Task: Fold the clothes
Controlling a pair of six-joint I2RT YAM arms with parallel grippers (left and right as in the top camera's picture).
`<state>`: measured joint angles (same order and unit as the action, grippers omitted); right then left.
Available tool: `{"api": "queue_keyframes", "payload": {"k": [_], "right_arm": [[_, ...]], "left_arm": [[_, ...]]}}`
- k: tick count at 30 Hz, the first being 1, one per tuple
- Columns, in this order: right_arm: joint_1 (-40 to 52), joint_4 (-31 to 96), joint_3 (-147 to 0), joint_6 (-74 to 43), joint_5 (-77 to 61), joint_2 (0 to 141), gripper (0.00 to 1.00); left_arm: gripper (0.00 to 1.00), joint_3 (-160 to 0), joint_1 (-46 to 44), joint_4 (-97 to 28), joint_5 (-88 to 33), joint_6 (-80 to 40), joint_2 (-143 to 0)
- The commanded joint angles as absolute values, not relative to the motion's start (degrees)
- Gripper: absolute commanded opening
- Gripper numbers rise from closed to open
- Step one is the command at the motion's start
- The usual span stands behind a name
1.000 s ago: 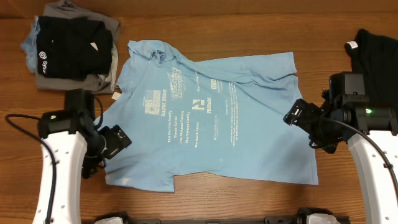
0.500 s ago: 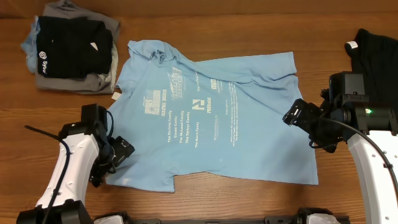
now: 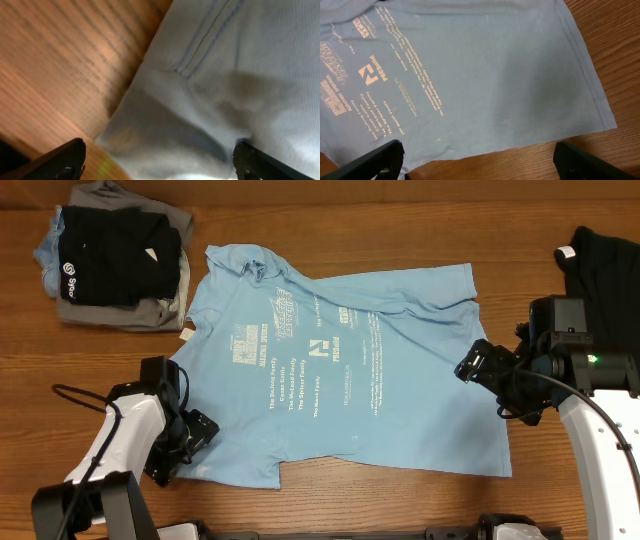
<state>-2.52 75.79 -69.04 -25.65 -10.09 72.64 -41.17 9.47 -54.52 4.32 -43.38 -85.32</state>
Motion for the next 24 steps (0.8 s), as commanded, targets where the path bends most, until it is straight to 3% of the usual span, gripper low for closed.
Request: {"api": "queue_keyframes", "payload": {"k": [1, 4, 6, 8, 10, 11, 14, 17, 19, 21, 23, 24], "right_arm": [[-2.26, 75.46, -68.95, -25.50, -10.20, 72.01, 1.00], [-2.26, 75.44, -68.82, -25.85, -10.20, 72.01, 1.00], [-2.26, 75.46, -68.23, -27.29, -9.98, 72.05, 1.00], [-2.26, 75.22, -67.24, -28.18, -9.80, 72.07, 1.00], [-2.28, 74.54, -65.58, -30.04, -9.50, 72.07, 1.00], [-2.28, 74.11, -64.75, -30.65, -9.54, 72.07, 1.00], [-2.28, 72.18, -61.36, -31.79, -9.74, 72.07, 1.00], [-2.28, 70.83, -58.78, -32.42, -9.74, 72.07, 1.00], [-2.28, 70.74, -58.06, -32.91, -9.76, 72.07, 1.00], [-2.26, 70.72, -57.32, -33.08, -9.74, 72.07, 1.00], [-2.28, 70.74, -56.36, -33.34, -9.74, 72.07, 1.00], [-2.28, 70.72, -55.68, -33.82, -9.72, 72.07, 1.00]], "left_arm": [[0.95, -39.72, 9.85, -52.99, 2.81, -44.36, -87.22], [0.90, -39.40, 9.82, -51.77, 1.85, -44.07, -88.40], [0.78, -39.40, 9.82, -51.57, 1.63, -43.70, -88.82], [0.64, -39.35, 9.82, -51.59, 1.67, -43.62, -88.84], [0.38, -39.35, 9.82, -51.59, 1.63, -42.83, -88.84], [0.33, -39.31, 9.82, -51.59, 1.61, -42.52, -88.84], [0.29, -38.94, 9.82, -51.81, 1.63, -42.19, -88.84], [0.40, -38.09, 9.82, -51.81, 1.61, -42.19, -88.84], [0.40, -37.71, 9.82, -51.77, 1.65, -42.17, -88.84], [0.17, -37.56, 9.82, -51.77, 1.78, -42.04, -88.84], [0.04, -37.56, 9.82, -51.57, 1.87, -41.93, -88.84], [0.04, -37.56, 9.85, -51.51, 1.87, -41.93, -88.84]]}}
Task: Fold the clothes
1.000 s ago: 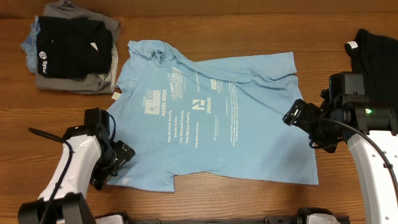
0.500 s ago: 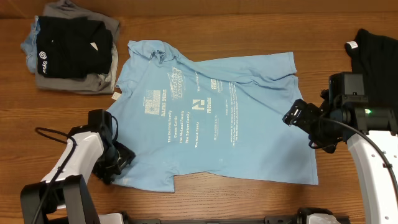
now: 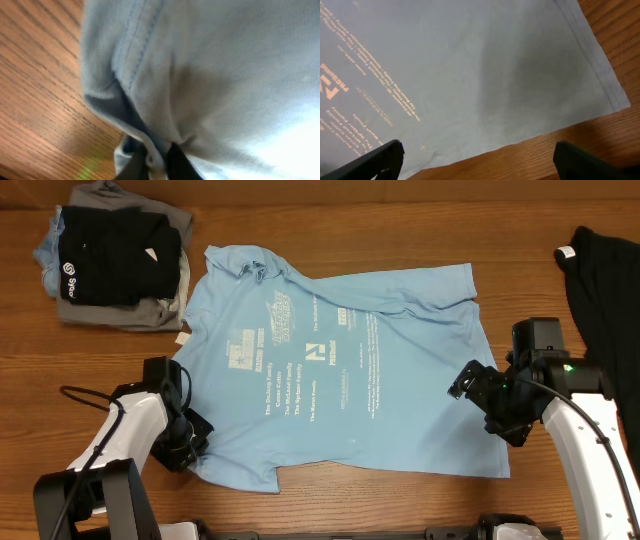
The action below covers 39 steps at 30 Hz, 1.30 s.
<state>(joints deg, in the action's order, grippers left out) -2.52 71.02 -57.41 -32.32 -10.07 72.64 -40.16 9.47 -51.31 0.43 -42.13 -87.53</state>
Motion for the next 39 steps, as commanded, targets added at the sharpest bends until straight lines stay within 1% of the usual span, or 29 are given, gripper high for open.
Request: {"api": "queue_keyframes", "payload": {"k": [1, 4, 8, 13, 16, 22, 28, 33, 39], "right_arm": [[-2.28, 70.72, -54.76, -34.57, -9.72, 72.07, 1.00], [-2.28, 69.25, -51.70, -35.57, -9.72, 72.07, 1.00], [-2.28, 67.07, -47.75, -40.14, -9.74, 72.07, 1.00], [-2.35, 65.78, -42.19, -52.14, -3.90, 72.07, 1.00], [-2.76, 65.78, -41.45, -56.29, 0.01, 72.07, 1.00], [-7.18, 64.55, -40.93, -57.52, 0.84, 72.07, 1.00], [-11.97, 61.78, -37.28, -57.23, -0.14, 72.07, 1.00], [-12.56, 58.92, -35.38, -55.13, -3.46, 72.07, 1.00], [-12.56, 56.01, -31.42, -57.80, -6.09, 72.12, 1.00]], "left_arm": [[0.04, -37.56, 9.82, -51.33, 1.85, -41.93, -88.84], [0.04, -37.56, 9.82, -51.29, 1.85, -41.93, -88.84], [0.04, -37.56, 9.82, -51.31, 1.85, -41.93, -88.84], [0.04, -37.58, 9.85, -50.65, 1.85, -41.93, -88.84], [0.04, -37.58, 9.85, -50.41, 1.87, -41.76, -88.84], [0.04, -37.58, 9.85, -50.39, 0.78, -41.74, -88.84], [0.04, -37.58, 9.82, -49.60, -1.13, -41.30, -88.84], [0.04, -37.58, 9.82, -48.97, -1.10, -40.69, -88.84], [0.04, -37.58, 9.82, -49.19, -1.10, -40.66, -88.84]]}}
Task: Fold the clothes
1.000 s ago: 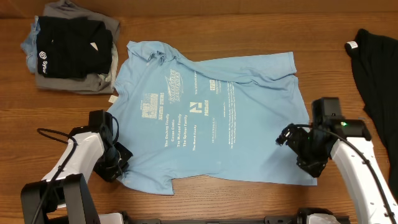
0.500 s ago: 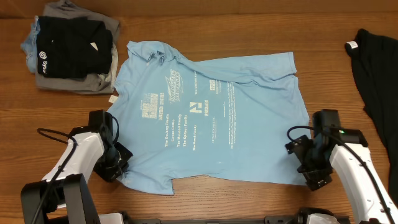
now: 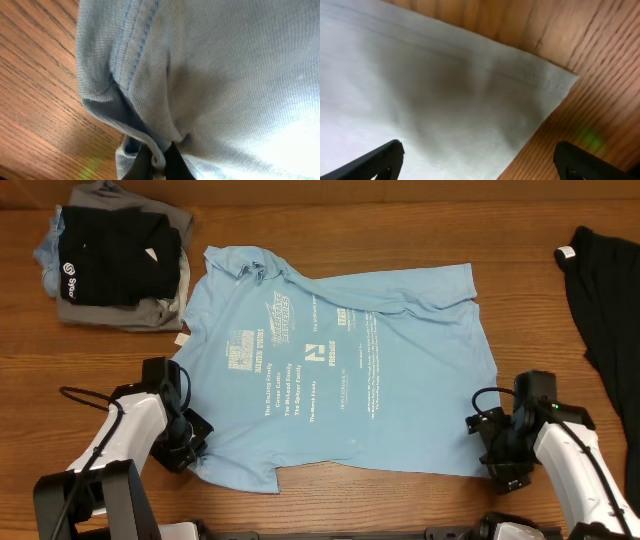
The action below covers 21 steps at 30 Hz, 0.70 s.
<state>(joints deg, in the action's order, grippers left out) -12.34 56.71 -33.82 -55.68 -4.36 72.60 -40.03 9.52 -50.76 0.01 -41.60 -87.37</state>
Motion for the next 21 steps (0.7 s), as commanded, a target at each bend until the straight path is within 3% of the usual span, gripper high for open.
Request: {"api": "queue_keyframes", "payload": {"k": [1, 6, 9, 14, 15, 16, 19, 21], "right_arm": [[-12.56, 55.48, -30.68, -58.61, -6.09, 72.12, 1.00], [-12.56, 54.02, -28.34, -61.56, -6.61, 72.12, 1.00], [-12.56, 54.02, -28.32, -61.56, -6.61, 72.12, 0.88], [-12.56, 54.04, -28.32, -61.54, -7.14, 72.12, 0.60], [-12.56, 54.04, -28.32, -61.56, -7.18, 72.12, 0.48], [-12.56, 54.06, -28.32, -61.56, -7.18, 72.12, 0.30], [-12.56, 54.06, -28.34, -61.56, -7.18, 72.12, 0.04], [-12.56, 54.41, -28.47, -61.56, -7.18, 72.12, 0.04]], "left_arm": [[0.04, -37.58, 9.82, -49.17, -1.10, -40.66, -88.84], [0.04, -37.58, 9.82, -49.21, -1.10, -40.40, -88.84], [0.04, -37.58, 9.82, -49.21, -1.10, -40.25, -88.84], [0.04, -37.58, 9.82, -49.21, -1.08, -40.25, -88.82], [0.04, -37.58, 9.82, -49.21, -1.08, -40.25, -88.82], [0.04, -37.60, 9.82, -49.23, -1.10, -40.23, -88.82], [0.04, -37.95, 9.82, -50.68, -1.13, -40.25, -88.82], [0.04, -38.81, 9.82, -52.82, -1.06, -40.25, -88.77]]}}
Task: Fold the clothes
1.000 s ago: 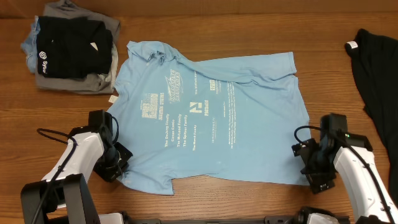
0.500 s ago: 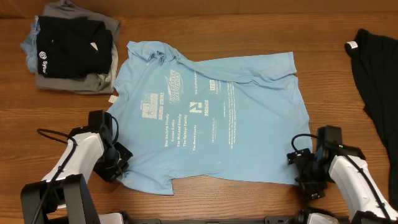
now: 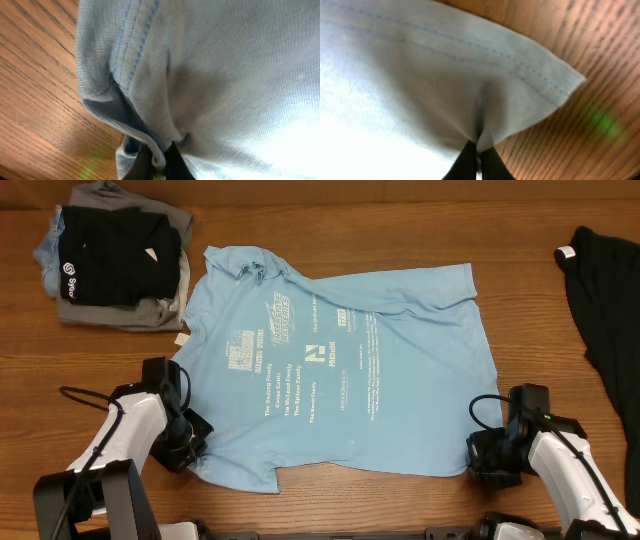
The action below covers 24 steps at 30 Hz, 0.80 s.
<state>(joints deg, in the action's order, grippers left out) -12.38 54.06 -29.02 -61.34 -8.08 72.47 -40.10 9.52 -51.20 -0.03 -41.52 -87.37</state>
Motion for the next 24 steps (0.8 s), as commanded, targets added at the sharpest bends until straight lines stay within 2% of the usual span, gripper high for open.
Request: {"api": "queue_keyframes", "payload": {"k": [1, 9, 15, 20, 24], "right_arm": [[-12.56, 54.74, -28.64, -61.56, -7.16, 72.10, 0.04], [-12.56, 60.34, -32.60, -61.56, -5.32, 70.81, 0.04], [-12.56, 68.60, -37.93, -61.58, -2.22, 67.29, 0.04], [-12.49, 70.81, -41.76, -61.54, -2.26, 61.87, 0.04], [-12.51, 67.66, -42.37, -61.25, -2.74, 59.29, 0.04]], "left_arm": [[0.04, -39.40, 9.82, -54.26, -1.06, -40.29, -88.71], [0.04, -44.47, 9.72, -65.17, -0.69, -40.29, -83.57], [0.04, -45.93, 9.72, -71.94, -0.71, -40.36, -72.25], [0.04, -47.72, 9.69, -73.30, -1.52, -40.47, -62.78], [0.04, -49.39, 9.69, -71.44, -1.54, -40.47, -59.96]]}}
